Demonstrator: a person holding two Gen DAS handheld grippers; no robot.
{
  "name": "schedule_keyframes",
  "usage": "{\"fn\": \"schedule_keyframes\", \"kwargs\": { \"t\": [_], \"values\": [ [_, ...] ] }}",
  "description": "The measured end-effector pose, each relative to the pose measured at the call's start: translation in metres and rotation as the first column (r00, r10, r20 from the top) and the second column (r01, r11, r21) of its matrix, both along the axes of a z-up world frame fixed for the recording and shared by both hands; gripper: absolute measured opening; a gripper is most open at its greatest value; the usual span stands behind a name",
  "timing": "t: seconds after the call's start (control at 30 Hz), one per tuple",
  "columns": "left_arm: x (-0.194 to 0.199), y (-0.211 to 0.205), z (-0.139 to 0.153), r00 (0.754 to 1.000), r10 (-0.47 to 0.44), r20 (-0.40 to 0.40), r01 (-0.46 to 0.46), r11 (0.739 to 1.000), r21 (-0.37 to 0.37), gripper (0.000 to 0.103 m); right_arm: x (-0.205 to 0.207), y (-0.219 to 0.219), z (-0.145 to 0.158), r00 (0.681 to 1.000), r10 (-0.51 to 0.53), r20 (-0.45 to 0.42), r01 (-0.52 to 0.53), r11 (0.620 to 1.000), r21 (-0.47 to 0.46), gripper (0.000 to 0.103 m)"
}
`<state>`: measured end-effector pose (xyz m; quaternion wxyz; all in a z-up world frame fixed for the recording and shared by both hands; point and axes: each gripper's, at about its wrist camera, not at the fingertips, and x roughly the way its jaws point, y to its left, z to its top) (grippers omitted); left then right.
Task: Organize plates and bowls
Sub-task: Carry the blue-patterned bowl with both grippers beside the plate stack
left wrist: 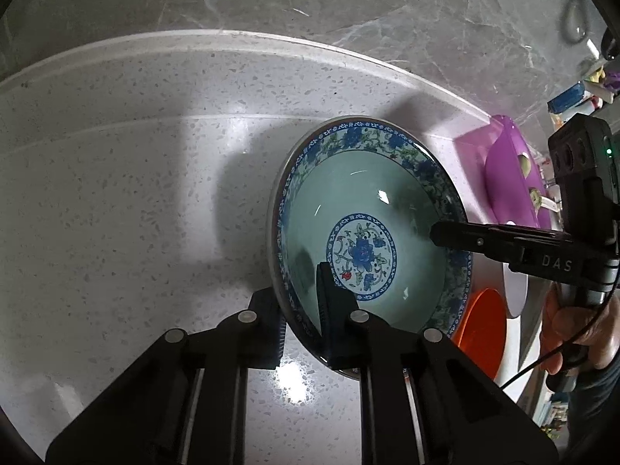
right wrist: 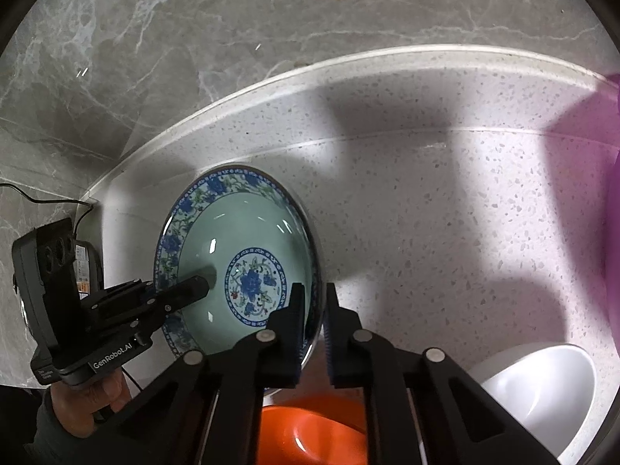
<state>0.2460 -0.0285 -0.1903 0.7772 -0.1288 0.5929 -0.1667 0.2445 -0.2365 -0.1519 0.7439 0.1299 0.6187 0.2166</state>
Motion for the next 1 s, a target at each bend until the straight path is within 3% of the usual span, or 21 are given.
{"fn": "schedule_keyframes", "kwargs": {
  "t": [0.23,0.53,0.83,1.0],
  "values": [
    [-0.002,0.002,0.008,1.000,0.009,0.027,-0.009,1.000,0.010,0.012,-0.001,0.002,0.005,1.000,0.004,0.027,-0.004,1.000,0.003,0.011],
    [-0.015,0.005,0.042,0.998,0.003,0.057,-0.004,1.000,0.009,0.012,-0.008,0.004,0.028,0.998,0.001,0.069,-0.002,1.000,0.028,0.011],
    [-0.061,-0.005,0.087,0.995,-0.005,0.102,0.006,1.000,-0.008,0.013,-0.042,-0.012,0.066,0.991,0.021,0.134,-0.030,0.997,0.064,0.011],
    [-0.102,-0.025,0.111,0.991,-0.018,0.133,0.021,1.000,-0.021,0.013,-0.081,-0.031,0.091,0.984,0.018,0.177,-0.037,0.994,0.101,0.011]
  ]
}}
